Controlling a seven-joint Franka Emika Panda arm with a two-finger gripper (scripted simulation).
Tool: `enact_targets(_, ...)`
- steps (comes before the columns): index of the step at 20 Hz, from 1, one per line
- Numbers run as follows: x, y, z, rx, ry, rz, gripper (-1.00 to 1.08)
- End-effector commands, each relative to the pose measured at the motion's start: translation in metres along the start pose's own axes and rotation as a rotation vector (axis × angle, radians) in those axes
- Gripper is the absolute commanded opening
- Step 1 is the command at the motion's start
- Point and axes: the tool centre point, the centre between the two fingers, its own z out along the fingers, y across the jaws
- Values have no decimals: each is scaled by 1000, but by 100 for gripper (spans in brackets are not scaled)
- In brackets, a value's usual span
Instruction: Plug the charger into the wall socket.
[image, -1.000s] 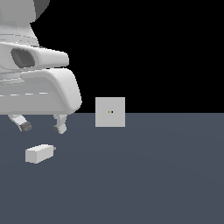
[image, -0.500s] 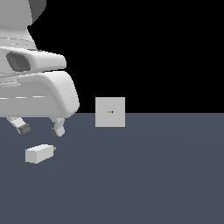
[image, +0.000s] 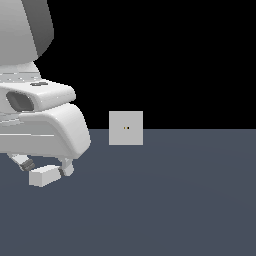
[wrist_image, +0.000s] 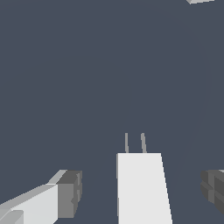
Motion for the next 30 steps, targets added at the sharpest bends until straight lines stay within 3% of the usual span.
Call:
enact_targets(1,-3,0,8,0,1,1,100)
enact_targets(6,-6,-1,14,0,1,1,100)
enact_targets(7,-6,-1,14,0,1,1,-100)
enact_targets(21,-4,4,12,1,0,-1,-100)
enact_targets(30,17,29,3,20,3,-45,-100)
